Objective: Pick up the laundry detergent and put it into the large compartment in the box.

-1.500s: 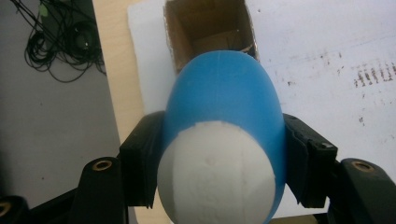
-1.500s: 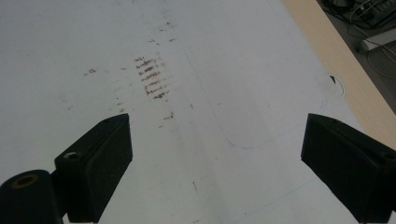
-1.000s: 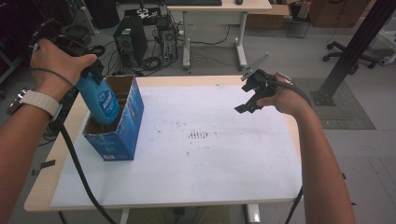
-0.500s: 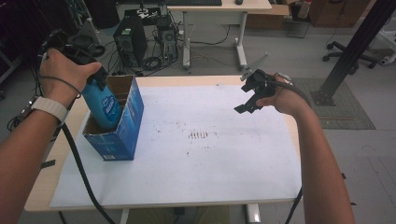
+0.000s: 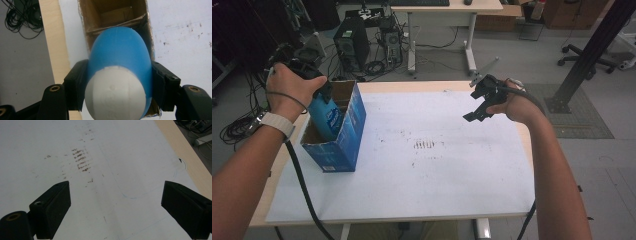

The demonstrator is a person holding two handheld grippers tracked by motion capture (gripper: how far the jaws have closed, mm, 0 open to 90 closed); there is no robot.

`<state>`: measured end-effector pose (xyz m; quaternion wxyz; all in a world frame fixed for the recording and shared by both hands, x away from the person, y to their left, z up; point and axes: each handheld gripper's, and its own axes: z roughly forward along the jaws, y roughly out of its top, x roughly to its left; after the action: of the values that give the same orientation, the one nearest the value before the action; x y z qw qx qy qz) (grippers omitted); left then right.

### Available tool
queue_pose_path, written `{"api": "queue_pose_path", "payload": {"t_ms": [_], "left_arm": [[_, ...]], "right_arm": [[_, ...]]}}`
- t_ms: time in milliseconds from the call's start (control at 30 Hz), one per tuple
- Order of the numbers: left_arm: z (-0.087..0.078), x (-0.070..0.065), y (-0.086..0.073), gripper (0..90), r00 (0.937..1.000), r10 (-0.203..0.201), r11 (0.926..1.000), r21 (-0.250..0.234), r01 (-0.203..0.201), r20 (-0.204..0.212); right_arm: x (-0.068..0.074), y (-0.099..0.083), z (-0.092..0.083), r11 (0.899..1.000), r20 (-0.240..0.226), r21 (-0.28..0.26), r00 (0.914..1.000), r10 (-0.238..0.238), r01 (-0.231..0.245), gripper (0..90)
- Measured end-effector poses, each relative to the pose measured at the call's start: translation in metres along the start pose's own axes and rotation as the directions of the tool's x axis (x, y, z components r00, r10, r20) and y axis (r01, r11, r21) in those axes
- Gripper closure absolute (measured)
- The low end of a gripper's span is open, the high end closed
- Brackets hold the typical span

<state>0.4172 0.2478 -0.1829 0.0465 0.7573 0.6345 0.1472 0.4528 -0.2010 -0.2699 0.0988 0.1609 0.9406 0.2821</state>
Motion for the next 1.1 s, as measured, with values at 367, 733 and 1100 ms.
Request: {"api": "queue_pose_path", "payload": {"t_ms": [367,733,1100], "left_arm": [[0.019,-0.005,-0.003,37.9,0.9999,0.014,0.9999,0.006,-0.014,-0.01],[0.035,-0.008,-0.007,38.0,0.9994,0.024,0.9997,0.005,-0.024,-0.026],[0.045,-0.009,-0.01,37.9,0.9995,0.021,0.9998,-0.003,-0.022,-0.021]], "right_arm": [[0.0,0.0,0.002,1.0,-0.001,0.003,1.0,-0.001,0.001,9.2],[0.0,0.0,0.002,1.0,-0.001,0.006,1.0,0.003,-0.003,9.1],[0.001,-0.001,0.006,1.0,-0.005,0.007,1.0,0.006,-0.006,9.1]]}}
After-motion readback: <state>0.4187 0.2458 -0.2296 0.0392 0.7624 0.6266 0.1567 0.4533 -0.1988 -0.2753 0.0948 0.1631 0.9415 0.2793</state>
